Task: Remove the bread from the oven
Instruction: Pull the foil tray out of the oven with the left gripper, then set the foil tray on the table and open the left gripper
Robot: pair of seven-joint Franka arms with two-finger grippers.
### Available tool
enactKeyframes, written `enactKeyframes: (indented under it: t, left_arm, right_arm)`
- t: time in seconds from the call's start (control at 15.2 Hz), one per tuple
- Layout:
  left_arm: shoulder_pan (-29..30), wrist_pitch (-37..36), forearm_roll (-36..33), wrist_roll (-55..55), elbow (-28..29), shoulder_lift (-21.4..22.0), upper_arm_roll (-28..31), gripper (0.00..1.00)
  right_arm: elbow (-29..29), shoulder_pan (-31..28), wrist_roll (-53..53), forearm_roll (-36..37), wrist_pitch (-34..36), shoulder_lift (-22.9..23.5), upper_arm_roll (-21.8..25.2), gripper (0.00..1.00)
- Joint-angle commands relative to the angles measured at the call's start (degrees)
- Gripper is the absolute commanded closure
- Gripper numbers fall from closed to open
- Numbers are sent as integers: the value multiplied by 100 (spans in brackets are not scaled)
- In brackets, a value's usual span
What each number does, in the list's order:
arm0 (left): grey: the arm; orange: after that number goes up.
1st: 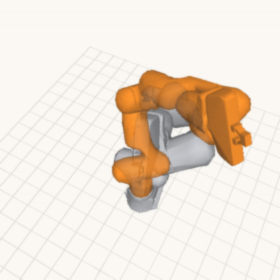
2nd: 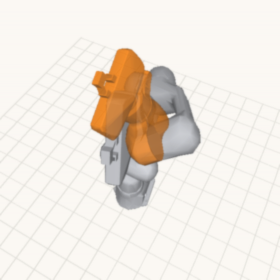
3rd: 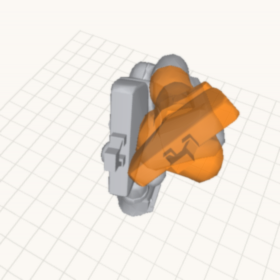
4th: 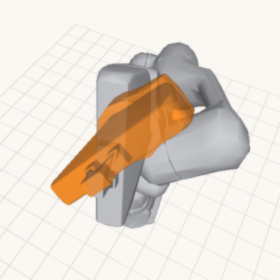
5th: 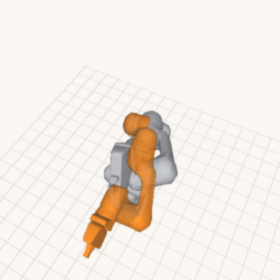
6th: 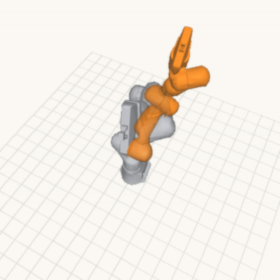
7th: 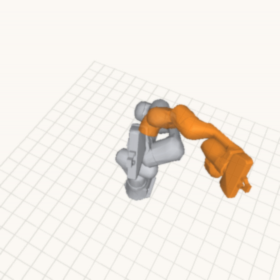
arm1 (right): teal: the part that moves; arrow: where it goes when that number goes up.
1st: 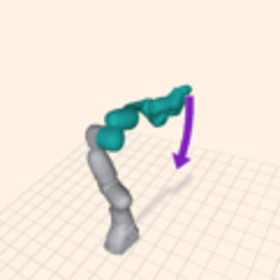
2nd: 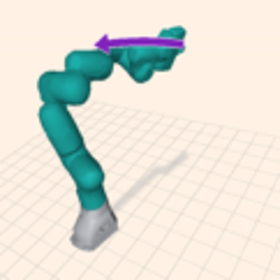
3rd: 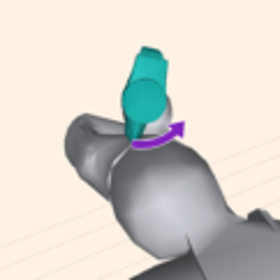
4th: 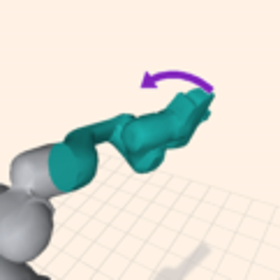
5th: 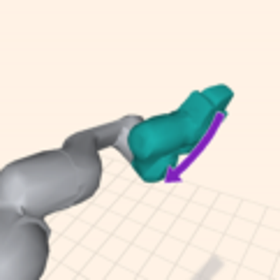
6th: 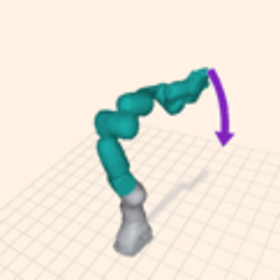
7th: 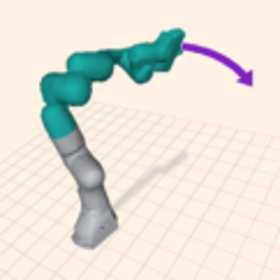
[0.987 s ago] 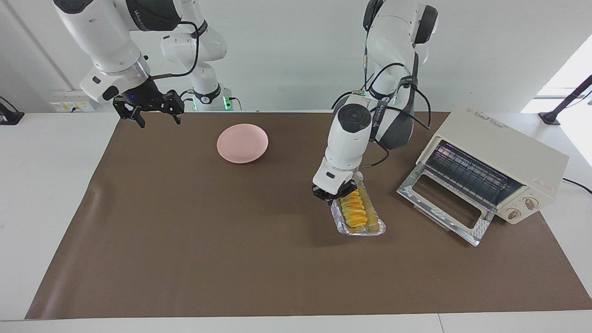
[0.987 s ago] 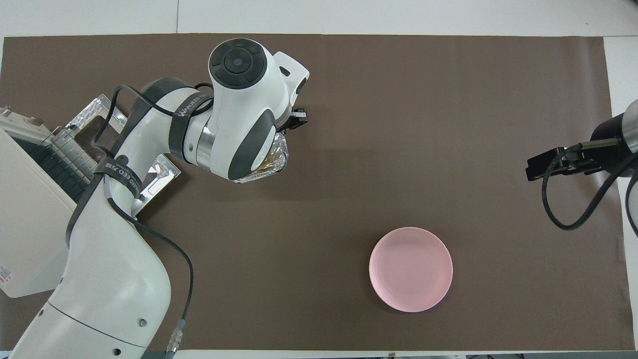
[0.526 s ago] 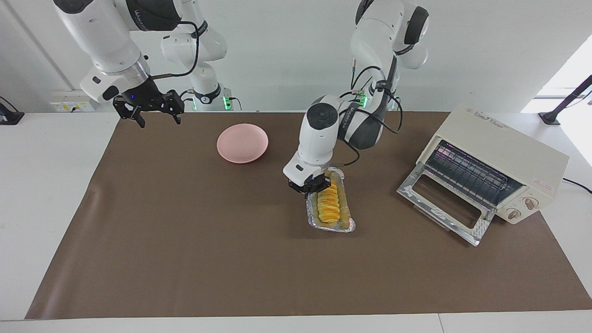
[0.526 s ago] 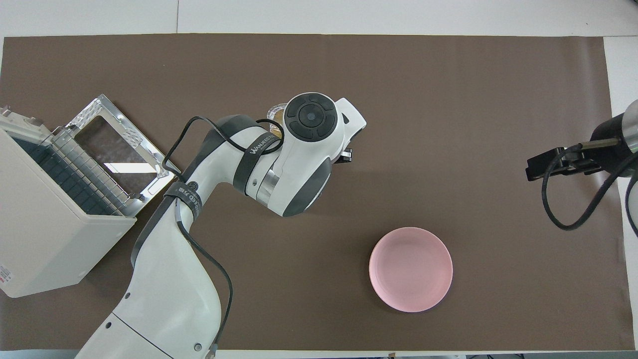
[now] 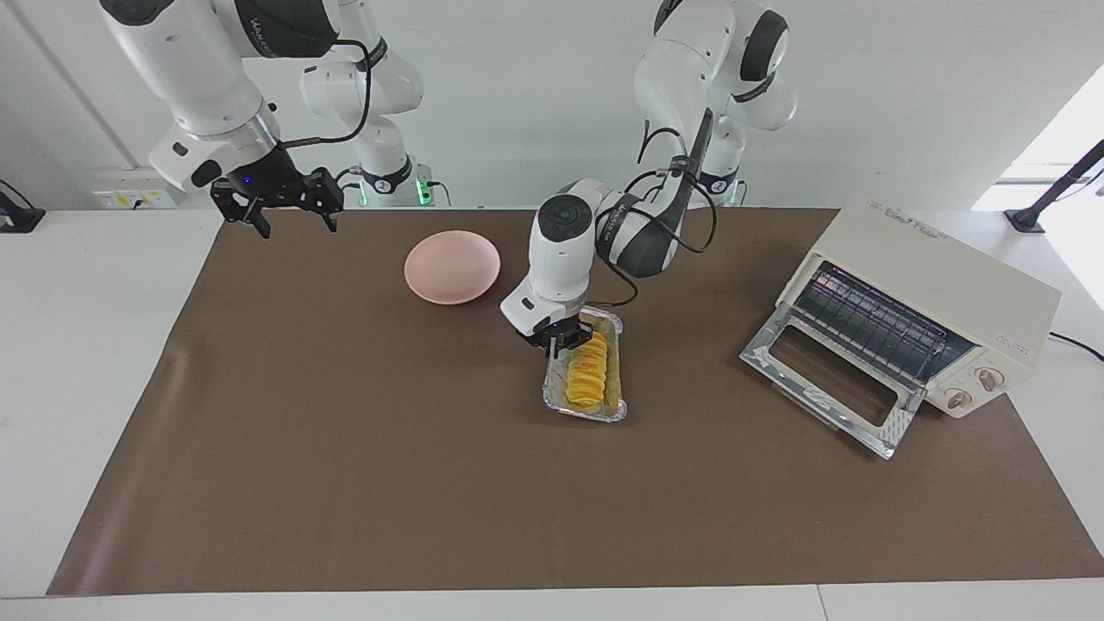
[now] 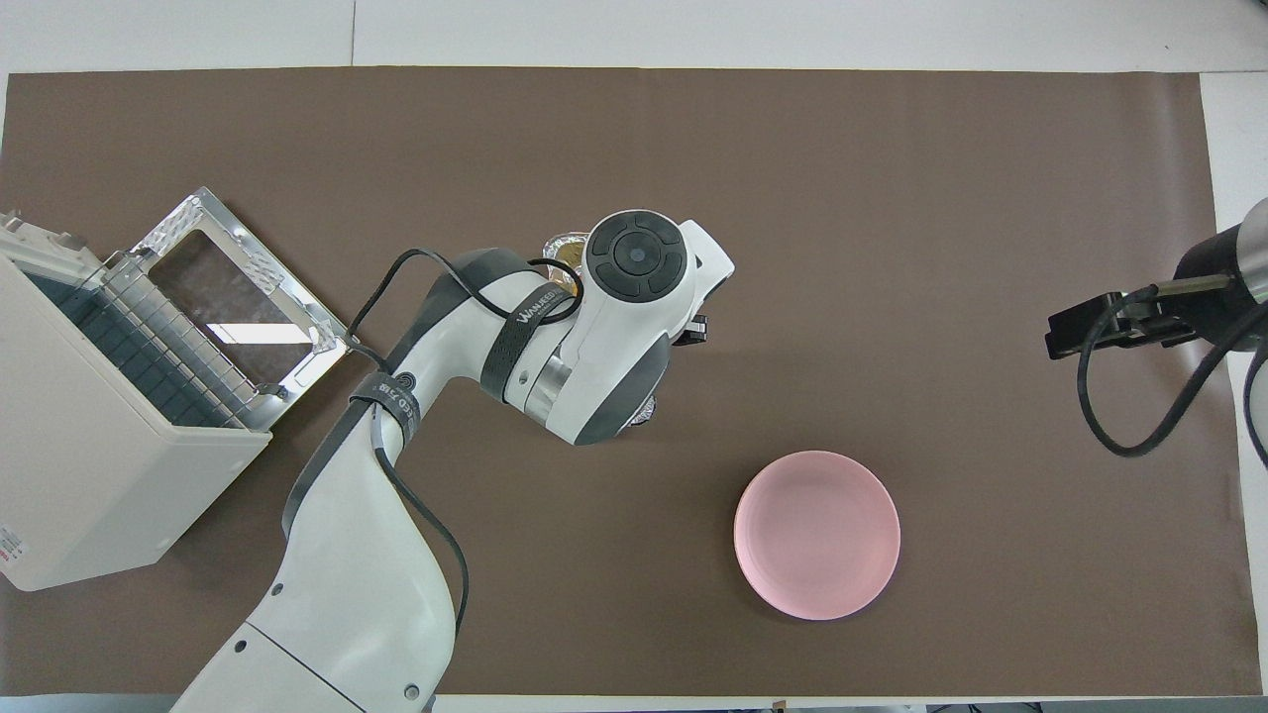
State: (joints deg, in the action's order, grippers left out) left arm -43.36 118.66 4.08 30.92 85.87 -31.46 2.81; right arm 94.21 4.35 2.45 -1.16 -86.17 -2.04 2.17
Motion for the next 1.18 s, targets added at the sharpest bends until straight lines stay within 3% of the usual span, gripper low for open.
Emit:
enactKeyframes:
  t: [0.0,0.2,0.53,0.79,0.92,1.12]
  left_arm:
    - [-6,-166,137,248,-87,96,167,0]
    - [502,-737,242,231,-561,192,387,0]
    - [1285,-1888,146,108,-677,1140,738,0]
    - [1874,-2837,-161,-820,-668,1825,1282,0]
    - [2365,-3347,-162,-1559,-660,2133,1319,0]
    - [2596,-4051,-162,-2343,-362,2608,1319,0]
  right_arm:
    - [-8,-110,115,-86,92,-51,-59,0]
    - [-8,-110,115,-95,92,-51,-59,0]
    - [-8,-110,115,-86,92,-51,-59,0]
    - [-8,-110,115,-86,92,-51,-59,0]
    - [-8,-110,115,-86,92,-51,-59,0]
    - [-8,-110,115,-86,92,-51,-59,0]
